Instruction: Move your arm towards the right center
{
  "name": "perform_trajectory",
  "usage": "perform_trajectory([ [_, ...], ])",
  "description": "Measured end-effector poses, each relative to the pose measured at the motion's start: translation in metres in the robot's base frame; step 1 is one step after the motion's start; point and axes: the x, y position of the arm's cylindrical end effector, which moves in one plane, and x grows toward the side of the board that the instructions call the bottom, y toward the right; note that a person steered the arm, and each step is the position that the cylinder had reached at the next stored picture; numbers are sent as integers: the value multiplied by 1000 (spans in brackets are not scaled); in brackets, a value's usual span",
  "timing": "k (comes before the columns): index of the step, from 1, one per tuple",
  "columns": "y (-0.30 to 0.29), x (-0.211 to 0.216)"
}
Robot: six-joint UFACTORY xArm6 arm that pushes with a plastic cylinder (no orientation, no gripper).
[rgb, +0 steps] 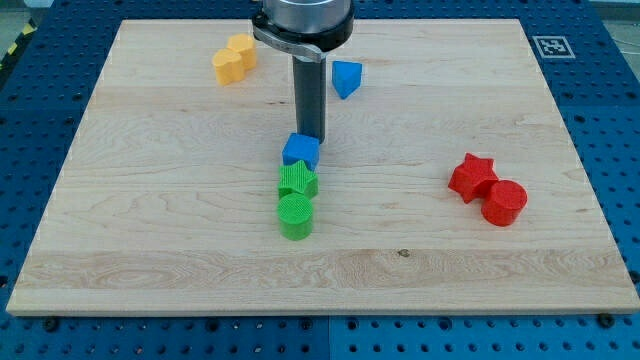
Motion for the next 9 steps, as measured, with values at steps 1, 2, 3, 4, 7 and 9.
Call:
perform_trajectory([
  [1, 16, 0],
  [2, 43, 0],
  [3, 54, 0],
  [4, 88, 0],
  [7, 119, 0],
  [9, 130, 0],
])
